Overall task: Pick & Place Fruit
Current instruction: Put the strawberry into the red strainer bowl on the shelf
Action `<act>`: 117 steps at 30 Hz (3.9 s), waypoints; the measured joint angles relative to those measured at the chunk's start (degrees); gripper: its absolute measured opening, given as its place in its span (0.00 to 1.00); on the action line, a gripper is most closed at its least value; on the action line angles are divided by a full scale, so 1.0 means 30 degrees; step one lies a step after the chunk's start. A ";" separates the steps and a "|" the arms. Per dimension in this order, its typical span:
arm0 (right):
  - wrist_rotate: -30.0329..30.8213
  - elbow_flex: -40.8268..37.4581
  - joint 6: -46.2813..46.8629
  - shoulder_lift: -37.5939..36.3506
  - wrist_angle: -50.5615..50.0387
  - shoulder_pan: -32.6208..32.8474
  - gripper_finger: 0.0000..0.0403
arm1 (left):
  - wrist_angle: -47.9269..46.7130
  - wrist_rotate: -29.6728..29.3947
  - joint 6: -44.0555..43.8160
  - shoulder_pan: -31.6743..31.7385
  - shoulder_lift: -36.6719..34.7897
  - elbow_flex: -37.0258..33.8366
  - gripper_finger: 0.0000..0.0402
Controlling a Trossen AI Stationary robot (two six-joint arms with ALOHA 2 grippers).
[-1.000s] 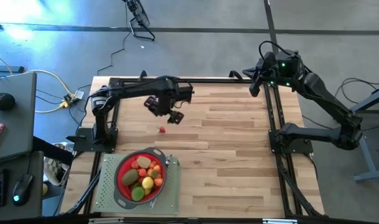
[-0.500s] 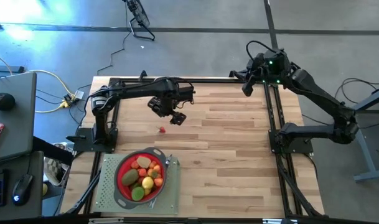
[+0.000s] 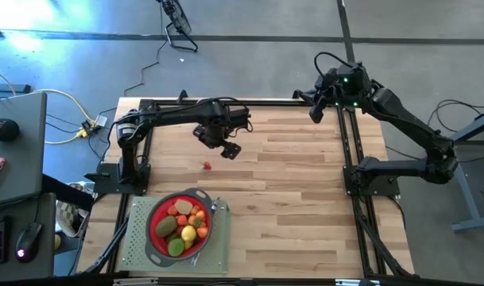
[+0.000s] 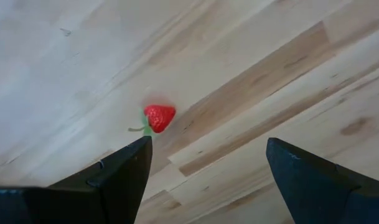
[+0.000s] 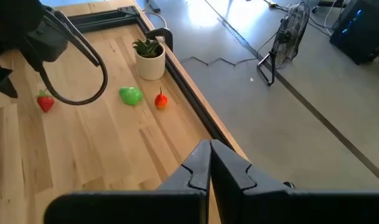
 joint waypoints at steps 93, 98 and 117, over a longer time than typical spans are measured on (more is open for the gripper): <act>-0.0011 0.0000 0.0357 -0.0007 -0.0736 0.0001 0.01 | 1.0057 -0.0707 -1.4738 -0.1253 -0.3781 -1.2286 0.77; -0.0011 0.0000 0.0350 -0.0007 -0.0743 -0.0003 0.01 | 1.0162 -0.1545 -1.5171 -0.1253 -0.3781 -1.2959 0.77; 0.0040 0.0000 0.0350 -0.0007 -0.0758 -0.0006 0.01 | 1.2612 -0.2918 -1.6587 -0.1253 -0.3810 -1.4779 0.77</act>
